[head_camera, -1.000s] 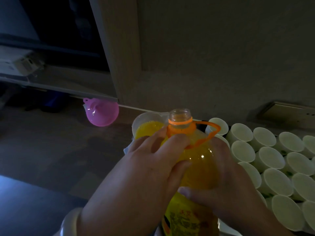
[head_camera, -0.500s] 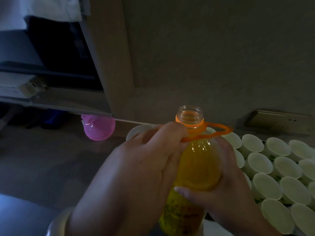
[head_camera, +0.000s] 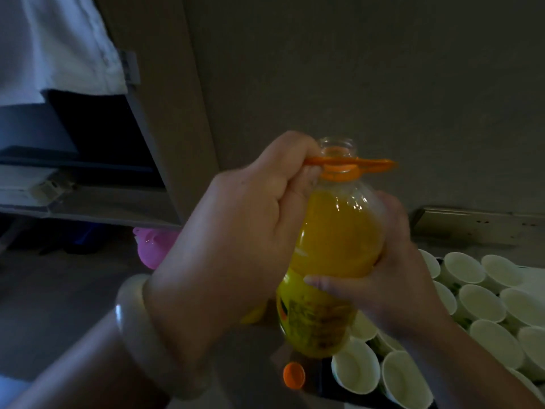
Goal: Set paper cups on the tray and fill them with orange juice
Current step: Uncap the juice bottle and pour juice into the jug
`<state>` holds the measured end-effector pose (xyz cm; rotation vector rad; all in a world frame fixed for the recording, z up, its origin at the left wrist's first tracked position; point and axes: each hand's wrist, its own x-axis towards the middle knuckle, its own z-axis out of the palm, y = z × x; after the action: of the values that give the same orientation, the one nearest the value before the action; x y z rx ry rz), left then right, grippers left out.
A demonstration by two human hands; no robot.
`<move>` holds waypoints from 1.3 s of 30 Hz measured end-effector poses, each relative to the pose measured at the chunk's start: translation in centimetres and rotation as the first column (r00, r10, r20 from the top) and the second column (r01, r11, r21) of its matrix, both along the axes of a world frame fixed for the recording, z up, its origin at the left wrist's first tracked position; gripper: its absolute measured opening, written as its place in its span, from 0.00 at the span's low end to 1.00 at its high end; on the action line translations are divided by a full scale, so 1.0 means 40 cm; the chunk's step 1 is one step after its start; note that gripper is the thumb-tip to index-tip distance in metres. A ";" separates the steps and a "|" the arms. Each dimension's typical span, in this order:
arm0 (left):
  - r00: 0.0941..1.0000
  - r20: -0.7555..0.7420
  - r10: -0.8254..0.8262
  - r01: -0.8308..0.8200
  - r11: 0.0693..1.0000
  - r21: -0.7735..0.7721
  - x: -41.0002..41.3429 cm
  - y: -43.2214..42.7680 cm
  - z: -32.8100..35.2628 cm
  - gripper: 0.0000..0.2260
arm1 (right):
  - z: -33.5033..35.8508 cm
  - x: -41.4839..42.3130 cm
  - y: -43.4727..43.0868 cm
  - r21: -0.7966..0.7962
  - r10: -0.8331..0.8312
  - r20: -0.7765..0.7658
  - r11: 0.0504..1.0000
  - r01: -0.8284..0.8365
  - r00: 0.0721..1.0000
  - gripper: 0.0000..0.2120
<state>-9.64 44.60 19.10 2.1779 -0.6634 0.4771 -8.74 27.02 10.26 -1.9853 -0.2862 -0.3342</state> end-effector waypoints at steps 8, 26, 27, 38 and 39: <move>0.997 0.073 -0.011 0.013 1.000 -0.020 0.101 -0.029 -0.005 0.05 | -0.010 0.110 -0.015 0.069 -0.010 0.046 0.998 0.006 0.999 0.47; 0.997 0.075 0.035 -0.033 0.999 -0.024 0.261 -0.019 -0.083 0.04 | -0.092 0.297 0.015 0.093 -0.022 -0.006 0.995 0.023 1.000 0.54; 0.997 0.069 0.041 -0.040 0.999 -0.024 0.267 -0.016 -0.088 0.04 | -0.099 0.306 0.018 0.092 -0.018 -0.008 0.996 0.019 1.000 0.55; 0.998 0.014 0.060 -0.059 0.998 -0.027 0.315 0.019 -0.190 0.05 | -0.181 0.353 0.046 0.051 0.002 -0.056 0.999 0.001 0.998 0.57; 0.998 0.012 0.059 -0.059 0.998 -0.022 0.317 0.021 -0.201 0.05 | -0.190 0.355 0.048 0.049 0.001 -0.060 0.999 0.001 0.998 0.56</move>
<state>3.05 45.43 11.06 2.1804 -0.5996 0.5267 5.46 28.94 2.67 -1.9431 -0.2378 -0.2789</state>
